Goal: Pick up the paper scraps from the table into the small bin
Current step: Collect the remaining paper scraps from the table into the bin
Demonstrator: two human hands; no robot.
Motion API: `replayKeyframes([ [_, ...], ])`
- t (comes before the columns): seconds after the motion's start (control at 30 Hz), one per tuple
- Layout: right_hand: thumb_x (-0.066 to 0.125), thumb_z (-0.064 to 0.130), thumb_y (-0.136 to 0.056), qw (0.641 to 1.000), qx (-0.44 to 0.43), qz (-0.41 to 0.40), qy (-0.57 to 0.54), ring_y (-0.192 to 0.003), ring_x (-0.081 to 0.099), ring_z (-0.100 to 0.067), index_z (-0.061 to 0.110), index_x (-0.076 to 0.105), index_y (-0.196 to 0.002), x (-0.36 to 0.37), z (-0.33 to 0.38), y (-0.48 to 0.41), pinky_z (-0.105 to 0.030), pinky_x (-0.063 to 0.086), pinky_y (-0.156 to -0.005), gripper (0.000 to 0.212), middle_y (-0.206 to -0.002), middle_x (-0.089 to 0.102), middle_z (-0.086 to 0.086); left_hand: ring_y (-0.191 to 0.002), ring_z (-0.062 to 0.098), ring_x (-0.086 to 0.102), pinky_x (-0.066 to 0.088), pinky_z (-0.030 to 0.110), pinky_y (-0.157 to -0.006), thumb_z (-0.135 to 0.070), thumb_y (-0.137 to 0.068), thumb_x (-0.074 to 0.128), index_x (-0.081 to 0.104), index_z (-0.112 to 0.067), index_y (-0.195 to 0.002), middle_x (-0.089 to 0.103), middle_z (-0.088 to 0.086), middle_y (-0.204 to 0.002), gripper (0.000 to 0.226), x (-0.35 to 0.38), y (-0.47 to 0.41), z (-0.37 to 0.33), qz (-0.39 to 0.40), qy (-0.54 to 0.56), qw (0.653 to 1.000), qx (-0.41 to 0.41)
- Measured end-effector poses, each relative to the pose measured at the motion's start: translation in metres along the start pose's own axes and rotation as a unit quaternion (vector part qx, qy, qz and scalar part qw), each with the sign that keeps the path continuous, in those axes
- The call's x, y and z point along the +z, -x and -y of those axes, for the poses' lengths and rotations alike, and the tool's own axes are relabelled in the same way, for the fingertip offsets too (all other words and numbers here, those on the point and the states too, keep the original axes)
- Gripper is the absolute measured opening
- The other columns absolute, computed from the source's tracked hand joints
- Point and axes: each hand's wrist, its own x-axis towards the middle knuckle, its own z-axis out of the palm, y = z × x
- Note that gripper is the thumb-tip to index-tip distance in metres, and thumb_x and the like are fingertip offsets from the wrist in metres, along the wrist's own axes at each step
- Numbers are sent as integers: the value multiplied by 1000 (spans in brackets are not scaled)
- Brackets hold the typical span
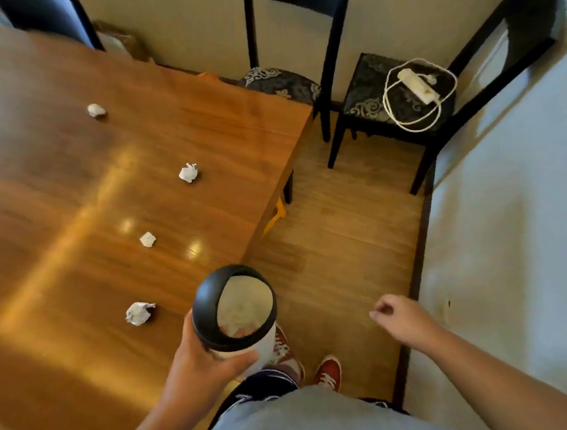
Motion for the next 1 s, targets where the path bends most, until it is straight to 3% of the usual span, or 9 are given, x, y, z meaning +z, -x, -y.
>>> replayKeyframes([
  [0.1, 61, 41, -91, 995, -81, 31, 49, -82, 61, -6, 31, 63, -94, -9, 72, -27, -25, 50, -66, 10, -90, 64, 12, -111, -6, 62, 59, 34, -81, -62, -40, 97, 41, -68, -125, 63, -28, -122, 102, -19, -4, 2, -58, 60, 996, -8],
  [0.2, 60, 41, -91, 978, -167, 81, 95, -84, 62, -7, 28, 64, -101, -7, 145, -41, -28, 53, -71, 17, -94, 65, 11, -110, -5, 63, 62, 21, -69, -58, -40, 99, 43, -64, -129, 63, -27, -123, 106, -41, -11, 7, -111, 109, 988, -11],
  [0.27, 60, 42, -90, 965, -211, 108, 110, -81, 62, -2, 29, 64, -106, -1, 187, -46, -21, 51, -65, 21, -93, 65, 14, -108, -6, 64, 60, 17, -66, -60, -36, 98, 44, -56, -133, 63, -27, -123, 112, -58, -18, 9, -145, 125, 981, -15],
  [0.37, 61, 44, -89, 943, -268, 150, 131, -83, 61, 2, 33, 62, -110, 14, 243, -48, -15, 48, -64, 23, -93, 63, 18, -105, -11, 63, 58, 14, -63, -59, -34, 99, 43, -60, -129, 61, -29, -122, 111, -84, -21, 9, -197, 146, 969, -24],
  [0.5, 62, 45, -88, 897, -344, 197, 194, -85, 60, 3, 36, 60, -113, 40, 304, -51, -15, 49, -67, 26, -95, 62, 20, -105, -14, 58, 52, 25, -78, -48, -37, 103, 39, -79, -115, 58, -35, -120, 105, -111, -22, 14, -276, 159, 947, -43],
  [0.6, 63, 42, -89, 863, -378, 239, 233, -97, 62, -7, 33, 58, -122, 60, 339, -49, -24, 56, -79, 34, -113, 65, 11, -106, -14, 56, 50, 24, -80, -35, -42, 103, 38, -75, -118, 59, -35, -119, 108, -120, -15, 20, -338, 164, 924, -71],
  [0.7, 64, 41, -89, 820, -426, 251, 289, -102, 62, -14, 30, 55, -127, 83, 366, -46, -34, 58, -87, 40, -121, 62, 7, -108, -13, 57, 50, 27, -80, -30, -41, 105, 42, -54, -131, 61, -34, -117, 112, -122, -1, 28, -401, 167, 897, -85],
  [0.83, 65, 38, -88, 740, -524, 234, 352, -111, 57, -18, 34, 42, -138, 123, 392, -45, -36, 56, -88, 55, -136, 45, 8, -113, 12, 58, 52, 31, -86, -33, -42, 102, 42, -22, -144, 59, -2, -128, 118, -117, 16, 32, -458, 168, 865, -118],
  [1.0, 65, 25, -91, 609, -628, 211, 437, -119, 52, -27, 34, 37, -142, 163, 402, -44, -38, 53, -90, 59, -143, 41, -2, -102, -21, 56, 46, 13, -76, -27, -47, 98, 47, -23, -139, 59, -16, -120, 106, -93, 29, 15, -530, 167, 819, -145],
])
